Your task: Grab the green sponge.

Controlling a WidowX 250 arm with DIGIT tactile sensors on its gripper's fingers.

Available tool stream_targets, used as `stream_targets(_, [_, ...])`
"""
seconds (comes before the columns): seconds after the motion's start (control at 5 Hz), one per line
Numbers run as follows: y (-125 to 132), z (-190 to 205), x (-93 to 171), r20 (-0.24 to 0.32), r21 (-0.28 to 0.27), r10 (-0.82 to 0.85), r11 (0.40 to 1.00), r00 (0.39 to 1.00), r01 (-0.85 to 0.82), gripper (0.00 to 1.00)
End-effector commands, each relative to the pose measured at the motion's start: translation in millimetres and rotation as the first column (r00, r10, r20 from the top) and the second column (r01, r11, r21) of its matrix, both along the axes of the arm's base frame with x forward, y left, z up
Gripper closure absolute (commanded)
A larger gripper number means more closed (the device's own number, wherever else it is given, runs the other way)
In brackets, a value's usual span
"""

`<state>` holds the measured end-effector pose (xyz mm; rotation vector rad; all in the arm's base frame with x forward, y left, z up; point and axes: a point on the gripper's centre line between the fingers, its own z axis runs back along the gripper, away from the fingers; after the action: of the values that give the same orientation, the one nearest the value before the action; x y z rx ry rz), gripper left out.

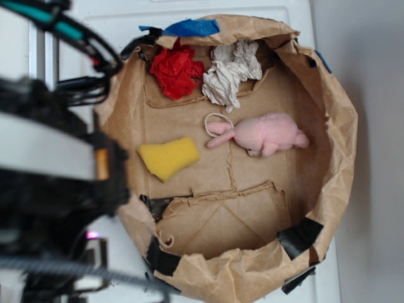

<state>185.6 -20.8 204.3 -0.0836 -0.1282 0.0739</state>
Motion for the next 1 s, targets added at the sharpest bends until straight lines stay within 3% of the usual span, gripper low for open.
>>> stream_targets(0.0, [25.9, -37.0, 21.1, 0.011, 0.022, -0.018, 1.0, 1.0, 0.017, 0.0])
stream_targets(0.4, [43.6, -94.4, 33.5, -0.05, -0.048, 0.025, 0.998, 0.998, -0.027, 0.0])
stream_targets(0.8, [30.0, -142.9, 30.8, -0.083, -0.103, 0.06, 0.992, 0.995, -0.069, 0.0])
